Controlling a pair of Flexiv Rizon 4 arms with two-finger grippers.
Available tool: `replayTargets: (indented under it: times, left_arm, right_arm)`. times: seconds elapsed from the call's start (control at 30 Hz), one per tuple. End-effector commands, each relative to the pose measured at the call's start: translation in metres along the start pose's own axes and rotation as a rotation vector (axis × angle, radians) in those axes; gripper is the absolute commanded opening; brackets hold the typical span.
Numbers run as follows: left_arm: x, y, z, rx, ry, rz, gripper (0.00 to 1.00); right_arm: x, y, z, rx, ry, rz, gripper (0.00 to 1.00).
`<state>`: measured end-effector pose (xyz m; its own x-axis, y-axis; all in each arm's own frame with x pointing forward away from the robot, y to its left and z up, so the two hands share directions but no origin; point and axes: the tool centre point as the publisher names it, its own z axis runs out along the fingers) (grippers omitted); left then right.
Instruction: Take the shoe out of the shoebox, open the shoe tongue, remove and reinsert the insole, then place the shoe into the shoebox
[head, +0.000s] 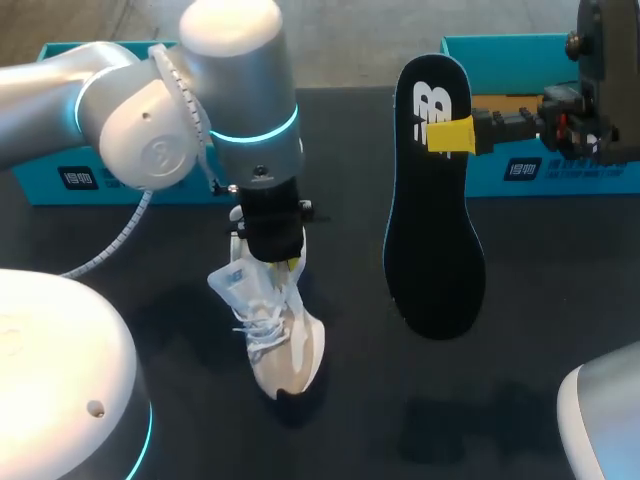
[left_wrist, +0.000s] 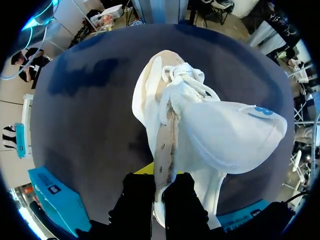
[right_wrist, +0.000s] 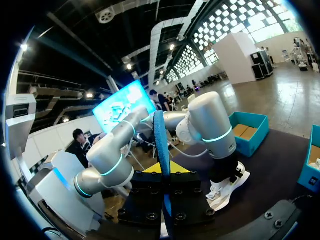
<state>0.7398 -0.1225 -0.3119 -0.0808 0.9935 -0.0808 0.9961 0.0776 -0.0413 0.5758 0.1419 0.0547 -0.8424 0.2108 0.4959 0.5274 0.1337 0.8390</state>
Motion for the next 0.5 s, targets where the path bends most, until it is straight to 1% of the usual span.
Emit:
replayTargets:
  times: [0.03,0.37,0.5]
  left_arm:
    - [-0.003,-0.006,0.001,0.016,0.015,0.027,0.00]
    - [-0.013,-0.028,0.012,0.051,0.032,0.085,0.00]
    - [-0.017,-0.037,0.016,0.080,0.052,0.097,0.00]
  right_arm:
    - [-0.001,0.004,0.003,0.006,0.002,0.001,0.00]
    - [-0.001,0.004,0.003,0.006,0.002,0.001,0.00]
    - [-0.001,0.004,0.003,0.006,0.002,0.001,0.00]
